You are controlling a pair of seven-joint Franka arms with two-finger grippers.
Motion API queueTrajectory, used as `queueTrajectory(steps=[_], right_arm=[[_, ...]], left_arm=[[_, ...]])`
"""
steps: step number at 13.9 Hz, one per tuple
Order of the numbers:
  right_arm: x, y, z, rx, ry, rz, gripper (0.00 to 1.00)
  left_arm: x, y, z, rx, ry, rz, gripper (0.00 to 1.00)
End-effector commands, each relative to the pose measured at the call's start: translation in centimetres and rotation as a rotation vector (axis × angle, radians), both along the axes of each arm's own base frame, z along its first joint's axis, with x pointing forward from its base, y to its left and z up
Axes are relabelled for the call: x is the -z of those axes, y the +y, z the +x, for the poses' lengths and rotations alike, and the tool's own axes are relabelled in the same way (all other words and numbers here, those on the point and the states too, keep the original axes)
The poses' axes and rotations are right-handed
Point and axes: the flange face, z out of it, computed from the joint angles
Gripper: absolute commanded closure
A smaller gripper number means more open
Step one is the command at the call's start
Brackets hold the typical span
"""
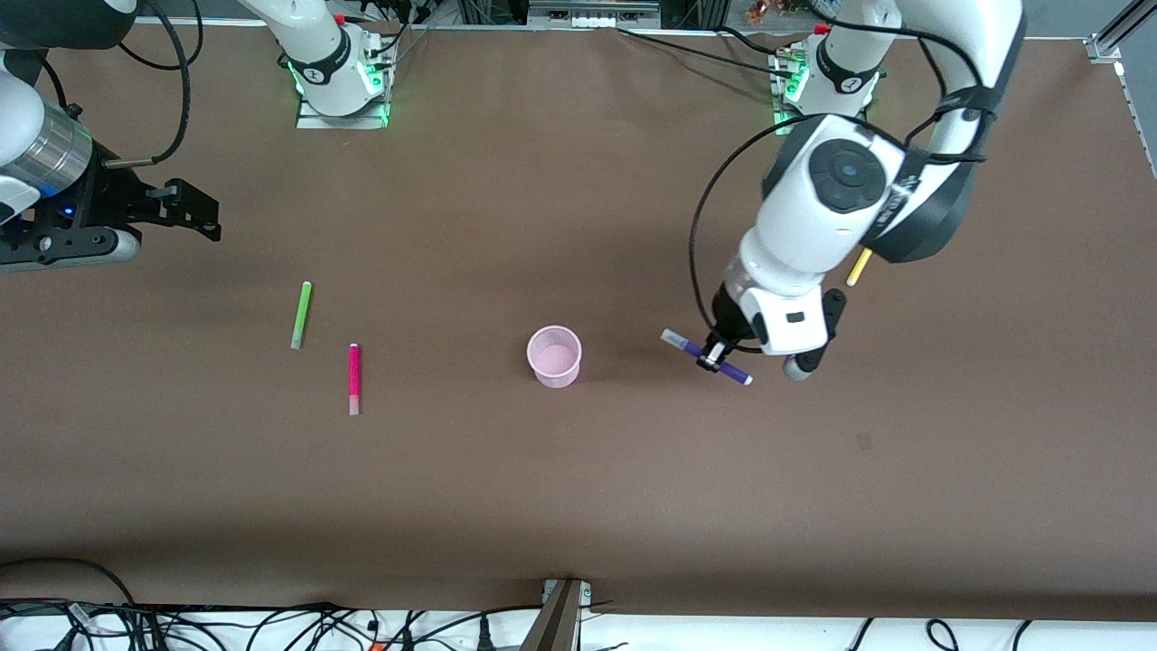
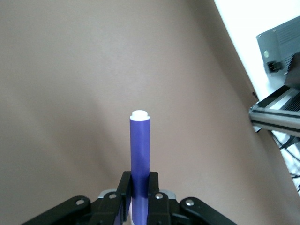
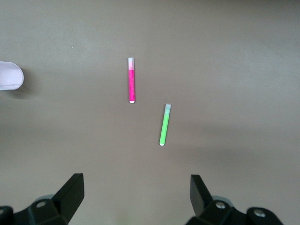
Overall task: Organize pens into pink holder with both arms
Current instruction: 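Bring the purple marker over the cup while the right gripper reaches the pink marker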
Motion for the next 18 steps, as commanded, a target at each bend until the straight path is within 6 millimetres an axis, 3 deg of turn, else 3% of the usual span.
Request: queueTrajectory(steps=[1, 3, 4, 7, 9, 11, 13, 16, 18], right_arm=[[0.4, 0.3, 0.7, -0.004, 0.010, 0.016, 0.00], [4.0, 0.5, 2.1, -0.009, 0.070, 0.001, 0.00], [7.2, 0.7, 3.2, -0.011, 0.125, -0.010, 0.00], [9.4, 0.3, 4.0, -0.054, 0.135, 0.006, 0.00], [11.1, 0.9, 4.4, -0.068, 0.117, 0.009, 0.00], [15.7, 1.3, 4.4, -0.058, 0.079, 0.025, 0.00], [19.5, 3.7, 3.9, -0.080, 0.034, 0.040, 0.00], [26.9, 4.9, 5.6, -0.035, 0.003, 0.033, 0.01], [30.4, 5.2, 6.2, -0.028, -0.009, 0.032, 0.01]], left_arm=[[2.7, -4.3, 0.7, -0.047, -0.054, 0.080, 1.00], [5.4, -6.9, -0.4, -0.061, -0.106, 0.173, 1.00], [6.1, -7.8, -0.8, -0.071, -0.143, 0.211, 1.00], [7.3, -10.1, -2.2, -0.061, -0.207, 0.265, 1.00], [6.9, -11.6, -1.6, -0.058, -0.244, 0.257, 1.00], [8.0, -13.8, -2.4, -0.031, -0.272, 0.286, 1.00], [9.9, -15.5, -3.6, -0.011, -0.291, 0.331, 1.00], [11.8, -16.9, -4.8, -0.012, -0.295, 0.354, 1.00], [12.1, -17.4, -5.2, -0.002, -0.297, 0.357, 1.00]])
